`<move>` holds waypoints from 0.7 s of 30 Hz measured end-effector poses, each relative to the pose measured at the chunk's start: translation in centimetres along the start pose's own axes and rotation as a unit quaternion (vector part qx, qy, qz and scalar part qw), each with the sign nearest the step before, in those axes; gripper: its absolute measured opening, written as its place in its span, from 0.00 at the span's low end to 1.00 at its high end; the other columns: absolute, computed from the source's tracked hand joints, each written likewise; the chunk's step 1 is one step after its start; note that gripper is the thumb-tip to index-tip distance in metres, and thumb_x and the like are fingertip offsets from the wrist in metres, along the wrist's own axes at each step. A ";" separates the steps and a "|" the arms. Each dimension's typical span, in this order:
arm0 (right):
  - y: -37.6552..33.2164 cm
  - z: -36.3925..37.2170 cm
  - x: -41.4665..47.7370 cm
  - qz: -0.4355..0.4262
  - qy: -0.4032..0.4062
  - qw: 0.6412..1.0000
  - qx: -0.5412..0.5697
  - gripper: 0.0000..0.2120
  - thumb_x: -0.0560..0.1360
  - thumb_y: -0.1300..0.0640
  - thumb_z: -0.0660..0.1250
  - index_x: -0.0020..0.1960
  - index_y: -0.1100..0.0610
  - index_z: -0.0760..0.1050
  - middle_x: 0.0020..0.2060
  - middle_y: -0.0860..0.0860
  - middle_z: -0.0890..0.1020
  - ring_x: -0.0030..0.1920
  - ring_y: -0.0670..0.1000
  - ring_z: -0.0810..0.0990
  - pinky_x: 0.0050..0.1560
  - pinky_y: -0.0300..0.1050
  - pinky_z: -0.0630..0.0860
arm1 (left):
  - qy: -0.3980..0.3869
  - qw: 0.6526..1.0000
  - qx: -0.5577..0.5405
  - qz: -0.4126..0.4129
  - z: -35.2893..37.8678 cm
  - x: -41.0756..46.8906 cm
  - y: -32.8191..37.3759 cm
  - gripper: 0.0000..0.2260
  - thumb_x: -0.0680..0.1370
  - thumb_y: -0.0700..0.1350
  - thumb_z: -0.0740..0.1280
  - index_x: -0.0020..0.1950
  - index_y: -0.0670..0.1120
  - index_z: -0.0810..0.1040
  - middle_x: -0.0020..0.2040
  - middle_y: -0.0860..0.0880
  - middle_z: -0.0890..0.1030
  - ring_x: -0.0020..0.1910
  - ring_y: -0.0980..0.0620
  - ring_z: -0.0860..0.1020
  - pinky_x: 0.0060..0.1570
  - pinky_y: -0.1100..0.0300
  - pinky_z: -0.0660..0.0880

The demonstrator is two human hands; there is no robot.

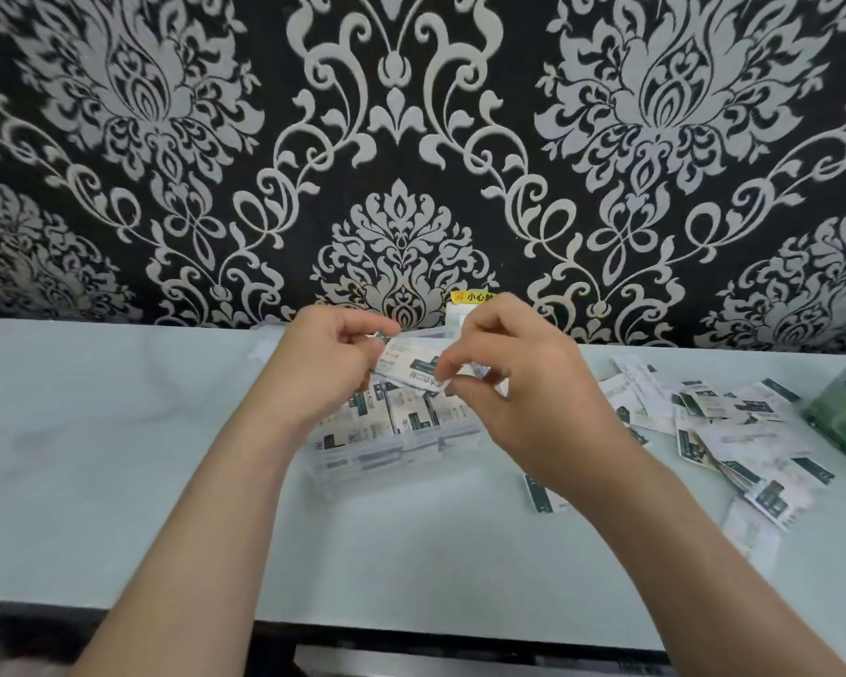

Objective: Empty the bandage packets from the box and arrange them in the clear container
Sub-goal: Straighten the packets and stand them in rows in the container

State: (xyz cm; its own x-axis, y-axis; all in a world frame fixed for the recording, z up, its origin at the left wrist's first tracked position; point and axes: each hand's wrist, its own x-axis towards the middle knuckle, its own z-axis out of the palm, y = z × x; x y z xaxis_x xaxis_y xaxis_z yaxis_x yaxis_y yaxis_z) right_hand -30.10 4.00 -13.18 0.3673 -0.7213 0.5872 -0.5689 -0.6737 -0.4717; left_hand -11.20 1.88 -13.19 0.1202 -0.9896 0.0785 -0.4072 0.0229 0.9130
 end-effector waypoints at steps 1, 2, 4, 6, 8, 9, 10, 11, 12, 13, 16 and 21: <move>0.1 0.2 0.2 -0.010 0.004 1.000 -0.004 0.05 0.70 0.63 0.74 0.43 0.54 0.82 0.44 0.44 0.74 0.40 0.44 0.73 0.42 0.48 0.77 | -0.001 1.000 0.003 0.000 0.0 0.1 -0.1 0.11 0.79 0.37 0.64 0.51 0.50 0.84 0.24 0.53 0.73 0.26 0.55 0.68 0.30 0.60 0.66; 0.2 0.3 0.3 -0.018 0.000 1.000 -0.010 0.05 0.70 0.63 0.74 0.42 0.54 0.83 0.43 0.45 0.75 0.40 0.43 0.72 0.41 0.49 0.77 | 0.003 1.000 0.006 0.001 -0.1 0.2 -0.2 0.11 0.79 0.37 0.65 0.52 0.50 0.83 0.25 0.54 0.74 0.26 0.54 0.68 0.31 0.60 0.67; 0.6 0.3 0.4 -0.031 -0.017 0.999 -0.034 0.04 0.70 0.61 0.73 0.41 0.53 0.83 0.41 0.45 0.78 0.40 0.42 0.71 0.39 0.52 0.78 | 0.019 0.999 0.029 0.017 0.5 0.4 -0.2 0.10 0.78 0.38 0.66 0.53 0.51 0.83 0.27 0.54 0.76 0.26 0.54 0.71 0.32 0.60 0.69; 0.9 0.4 0.5 -0.041 -0.038 0.997 -0.059 0.04 0.68 0.60 0.73 0.39 0.53 0.84 0.39 0.45 0.80 0.40 0.45 0.74 0.38 0.54 0.78 | 0.033 0.996 0.067 0.038 1.0 0.7 -0.2 0.09 0.77 0.40 0.68 0.54 0.52 0.81 0.31 0.53 0.79 0.27 0.54 0.75 0.33 0.59 0.72; 1.2 0.3 0.5 -0.047 -0.055 0.994 -0.081 0.04 0.67 0.61 0.73 0.39 0.53 0.84 0.37 0.46 0.81 0.40 0.51 0.77 0.37 0.54 0.78 | 0.036 0.994 0.096 0.047 1.7 1.1 -0.3 0.08 0.76 0.41 0.70 0.51 0.53 0.79 0.34 0.51 0.81 0.30 0.52 0.78 0.35 0.57 0.76; 1.4 0.3 0.5 -0.047 -0.063 0.992 -0.095 0.05 0.67 0.62 0.73 0.38 0.53 0.84 0.36 0.47 0.81 0.40 0.53 0.78 0.36 0.55 0.78 | 0.036 0.992 0.108 0.047 1.9 1.3 -0.4 0.08 0.75 0.42 0.71 0.48 0.55 0.78 0.35 0.50 0.82 0.32 0.51 0.80 0.37 0.55 0.77; 1.5 0.1 0.5 -0.043 -0.070 0.991 -0.106 0.05 0.66 0.63 0.74 0.38 0.54 0.84 0.36 0.47 0.81 0.39 0.53 0.78 0.36 0.55 0.78 | 0.034 0.992 0.117 0.043 2.2 1.4 -0.3 0.08 0.74 0.42 0.72 0.45 0.55 0.76 0.36 0.50 0.82 0.35 0.49 0.81 0.39 0.53 0.79; 1.6 0.0 0.6 -0.033 -0.078 0.990 -0.113 0.06 0.66 0.64 0.74 0.37 0.54 0.84 0.35 0.48 0.81 0.39 0.53 0.77 0.36 0.56 0.77 | 0.031 0.992 0.119 0.037 2.4 1.5 -0.3 0.09 0.74 0.42 0.72 0.44 0.55 0.76 0.38 0.50 0.82 0.37 0.48 0.82 0.40 0.51 0.80; 1.7 -0.1 0.7 -0.018 -0.087 0.989 -0.117 0.07 0.67 0.65 0.74 0.38 0.53 0.84 0.35 0.48 0.81 0.39 0.53 0.76 0.37 0.56 0.77 | 0.025 0.993 0.114 0.028 2.6 1.5 -0.1 0.10 0.73 0.41 0.72 0.44 0.55 0.75 0.40 0.49 0.82 0.38 0.48 0.83 0.41 0.50 0.81; 1.7 -0.1 0.8 -0.001 -0.097 0.988 -0.119 0.07 0.68 0.65 0.74 0.39 0.53 0.84 0.35 0.48 0.81 0.40 0.51 0.75 0.39 0.56 0.77 | 0.017 0.994 0.103 0.018 2.7 1.6 0.1 0.10 0.73 0.41 0.73 0.45 0.54 0.75 0.40 0.49 0.83 0.37 0.48 0.83 0.41 0.50 0.81; 1.7 -0.1 1.2 0.029 -0.142 0.980 -0.133 0.07 0.72 0.62 0.72 0.42 0.51 0.84 0.37 0.45 0.78 0.42 0.46 0.70 0.46 0.51 0.74 | -0.021 0.996 0.085 -0.011 3.0 1.5 0.3 0.09 0.73 0.41 0.73 0.45 0.52 0.76 0.33 0.49 0.83 0.30 0.53 0.81 0.36 0.56 0.78; 1.5 -0.3 2.4 0.079 -0.203 0.966 -0.142 0.07 0.73 0.60 0.70 0.43 0.49 0.84 0.37 0.41 0.75 0.47 0.48 0.76 0.51 0.44 0.74 | -0.076 0.992 0.091 -0.042 3.9 1.5 0.3 0.06 0.73 0.41 0.73 0.42 0.50 0.78 0.28 0.50 0.82 0.29 0.51 0.79 0.45 0.49 0.81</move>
State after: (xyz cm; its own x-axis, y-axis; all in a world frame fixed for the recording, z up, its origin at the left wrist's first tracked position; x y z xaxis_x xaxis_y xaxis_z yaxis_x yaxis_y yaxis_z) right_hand -30.23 1.31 -12.29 0.4845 -0.8541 0.1894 -0.7990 -0.5202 -0.3016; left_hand -14.72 -0.13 -14.34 0.0282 -0.9972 -0.0692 -0.5596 -0.0731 0.8255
